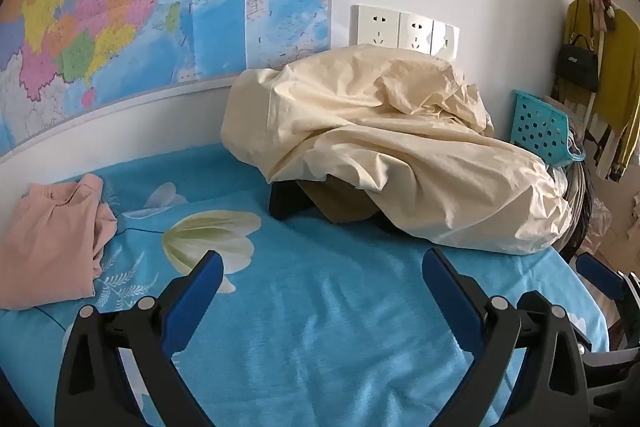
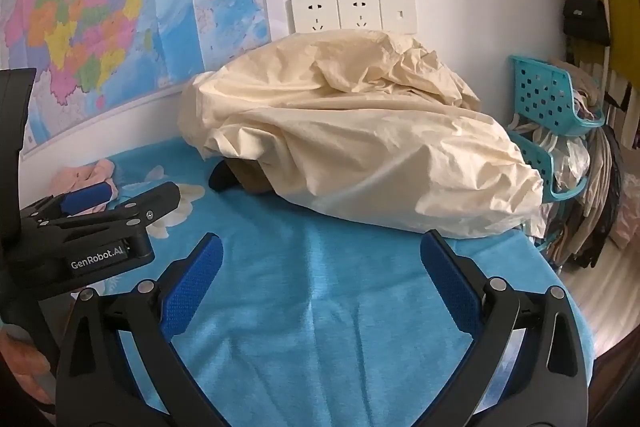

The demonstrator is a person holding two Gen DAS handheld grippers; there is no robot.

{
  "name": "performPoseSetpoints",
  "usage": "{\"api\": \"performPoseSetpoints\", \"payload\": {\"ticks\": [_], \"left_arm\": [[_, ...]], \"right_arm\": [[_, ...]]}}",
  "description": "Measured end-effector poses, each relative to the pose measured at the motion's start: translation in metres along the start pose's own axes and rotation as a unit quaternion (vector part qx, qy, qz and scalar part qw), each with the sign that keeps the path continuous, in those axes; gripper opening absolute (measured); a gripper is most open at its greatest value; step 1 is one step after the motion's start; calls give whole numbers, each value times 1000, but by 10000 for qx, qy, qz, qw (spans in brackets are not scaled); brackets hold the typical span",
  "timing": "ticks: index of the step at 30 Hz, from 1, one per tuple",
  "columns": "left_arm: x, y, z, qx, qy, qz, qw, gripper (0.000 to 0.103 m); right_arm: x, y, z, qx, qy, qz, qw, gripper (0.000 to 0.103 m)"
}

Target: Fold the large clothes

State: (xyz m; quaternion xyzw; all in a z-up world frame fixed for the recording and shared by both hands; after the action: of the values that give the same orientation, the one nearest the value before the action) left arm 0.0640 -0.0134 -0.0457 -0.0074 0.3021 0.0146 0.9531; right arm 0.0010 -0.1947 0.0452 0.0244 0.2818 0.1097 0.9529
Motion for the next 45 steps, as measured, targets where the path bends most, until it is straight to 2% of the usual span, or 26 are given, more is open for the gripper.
{"api": "performPoseSetpoints", "payload": {"ticks": [45], "left_arm": [[-12,-9,5,17,-138,-7,9999,97]], "right_arm": [[-5,-8,5,87,-120,-35,9999,98]]}}
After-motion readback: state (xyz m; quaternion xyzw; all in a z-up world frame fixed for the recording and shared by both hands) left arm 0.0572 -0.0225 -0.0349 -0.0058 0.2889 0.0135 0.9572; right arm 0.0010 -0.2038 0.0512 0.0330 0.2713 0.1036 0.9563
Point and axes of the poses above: each gripper's, at about its wrist camera, not at the fingertips, and x roughly the way its jaws point, y to its left, z to its top, the point moved 9 cm from there along x, roughly the way its jaws point, and after that the axes turned 2 degrees about z, right-handed, at the moved point
